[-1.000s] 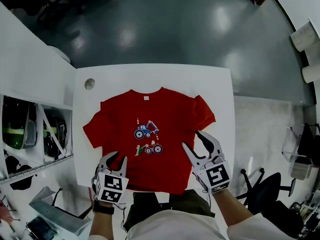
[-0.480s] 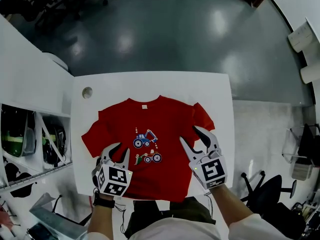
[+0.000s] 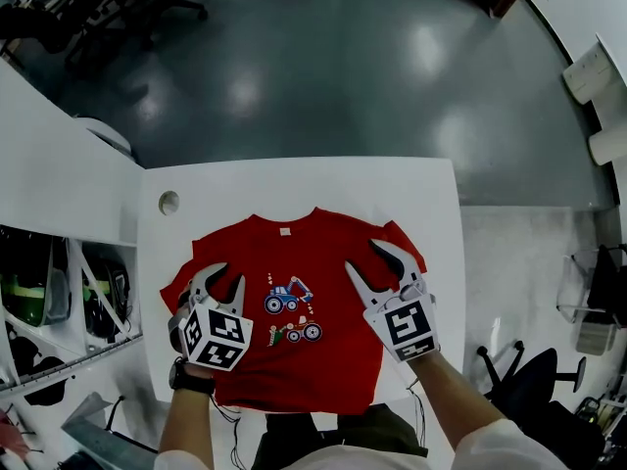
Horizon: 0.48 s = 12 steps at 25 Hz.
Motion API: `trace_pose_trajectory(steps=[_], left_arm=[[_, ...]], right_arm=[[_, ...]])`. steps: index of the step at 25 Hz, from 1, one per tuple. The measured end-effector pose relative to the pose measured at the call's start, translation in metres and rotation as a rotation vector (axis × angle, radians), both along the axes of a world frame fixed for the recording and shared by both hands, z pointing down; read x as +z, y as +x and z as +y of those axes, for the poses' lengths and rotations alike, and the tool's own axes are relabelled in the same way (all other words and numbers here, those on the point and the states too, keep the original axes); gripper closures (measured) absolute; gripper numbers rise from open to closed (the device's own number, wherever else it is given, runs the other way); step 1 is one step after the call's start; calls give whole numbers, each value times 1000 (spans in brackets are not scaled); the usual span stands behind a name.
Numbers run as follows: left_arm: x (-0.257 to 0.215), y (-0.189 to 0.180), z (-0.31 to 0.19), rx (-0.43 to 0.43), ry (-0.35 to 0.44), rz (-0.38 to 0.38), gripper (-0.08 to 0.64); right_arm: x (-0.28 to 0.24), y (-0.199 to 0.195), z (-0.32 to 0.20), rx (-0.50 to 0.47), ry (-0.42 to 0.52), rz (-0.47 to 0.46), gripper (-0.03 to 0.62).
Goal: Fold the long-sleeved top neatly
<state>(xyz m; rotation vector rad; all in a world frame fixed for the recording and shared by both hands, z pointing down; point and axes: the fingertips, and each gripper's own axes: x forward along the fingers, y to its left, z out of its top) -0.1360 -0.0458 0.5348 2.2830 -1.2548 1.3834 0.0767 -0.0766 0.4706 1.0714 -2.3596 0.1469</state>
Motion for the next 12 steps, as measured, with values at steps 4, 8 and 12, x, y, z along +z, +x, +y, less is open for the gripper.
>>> trace_pose_trajectory(steps=[4, 8, 12], left_arm=[[3, -9, -30, 25, 10, -57, 451], [13, -17, -49, 60, -1, -104, 449], [23, -21, -62, 87, -17, -136, 445]], right_arm=[[6, -5, -21, -35, 5, 48, 402], [16, -11, -34, -58, 3, 86, 407], [31, -13, -43, -84, -18, 146, 410]])
